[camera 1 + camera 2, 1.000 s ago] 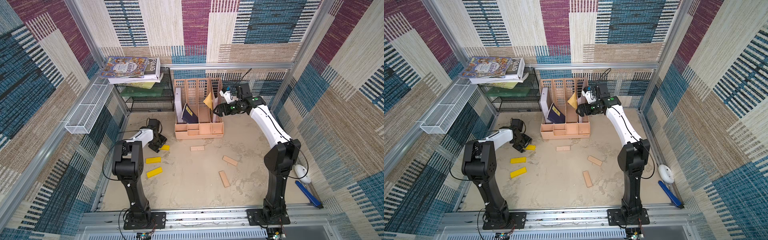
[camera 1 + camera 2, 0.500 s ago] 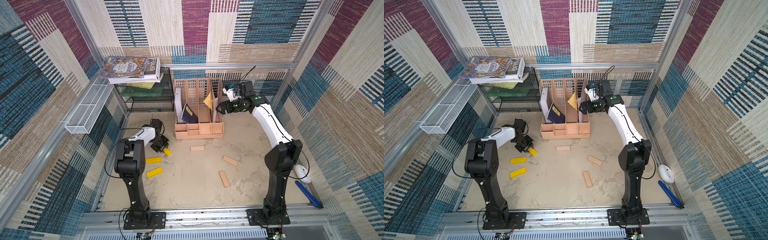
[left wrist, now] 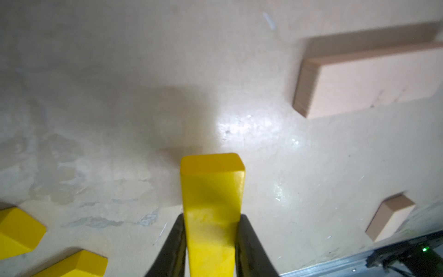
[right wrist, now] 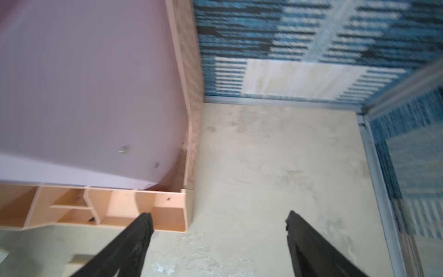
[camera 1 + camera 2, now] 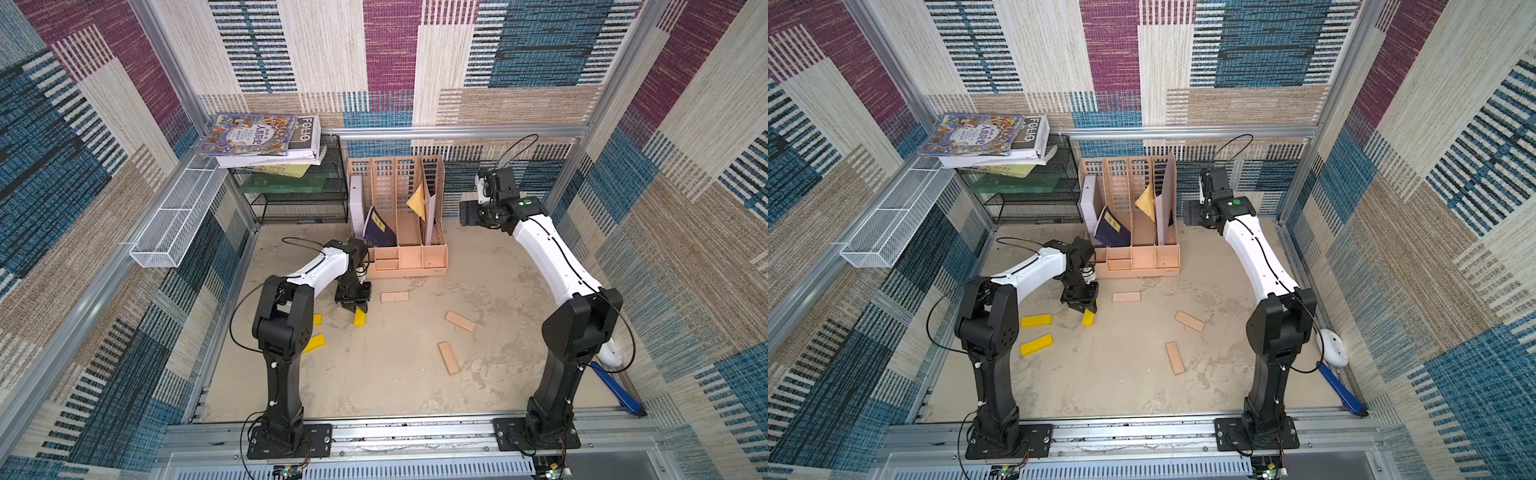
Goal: Assemble the number 6 with building blocks
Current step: Assemble the building block at the center of the board.
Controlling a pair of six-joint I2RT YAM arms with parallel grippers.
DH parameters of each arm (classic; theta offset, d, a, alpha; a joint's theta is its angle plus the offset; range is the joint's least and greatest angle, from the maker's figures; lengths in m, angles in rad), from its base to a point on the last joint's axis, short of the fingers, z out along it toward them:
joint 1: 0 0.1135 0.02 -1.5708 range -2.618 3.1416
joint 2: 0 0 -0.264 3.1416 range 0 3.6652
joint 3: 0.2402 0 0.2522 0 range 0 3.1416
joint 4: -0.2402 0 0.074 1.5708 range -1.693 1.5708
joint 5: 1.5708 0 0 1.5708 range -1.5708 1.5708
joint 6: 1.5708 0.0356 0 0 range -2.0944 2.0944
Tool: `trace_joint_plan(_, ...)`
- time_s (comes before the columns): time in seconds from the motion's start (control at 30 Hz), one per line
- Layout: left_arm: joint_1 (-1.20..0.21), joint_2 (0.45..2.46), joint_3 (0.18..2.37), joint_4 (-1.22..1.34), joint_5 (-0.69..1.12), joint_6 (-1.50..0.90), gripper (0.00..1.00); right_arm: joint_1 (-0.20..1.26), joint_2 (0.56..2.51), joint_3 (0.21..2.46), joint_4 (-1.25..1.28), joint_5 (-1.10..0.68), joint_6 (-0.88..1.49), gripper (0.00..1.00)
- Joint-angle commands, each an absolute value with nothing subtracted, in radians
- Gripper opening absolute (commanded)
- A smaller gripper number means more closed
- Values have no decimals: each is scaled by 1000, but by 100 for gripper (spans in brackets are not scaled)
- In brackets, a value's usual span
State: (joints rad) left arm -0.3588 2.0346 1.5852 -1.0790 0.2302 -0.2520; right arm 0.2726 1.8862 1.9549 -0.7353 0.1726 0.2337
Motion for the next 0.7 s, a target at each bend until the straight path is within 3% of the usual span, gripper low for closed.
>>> trace_joint_plan(0.0,-387,2050,1611,-1105,214,-161,7,298,1830,1891,-703,219,285,94)
trace_joint_plan(0.67,-403,2132,1683,-982,108,-391,7,307,1763,1792,-747,279,256,95)
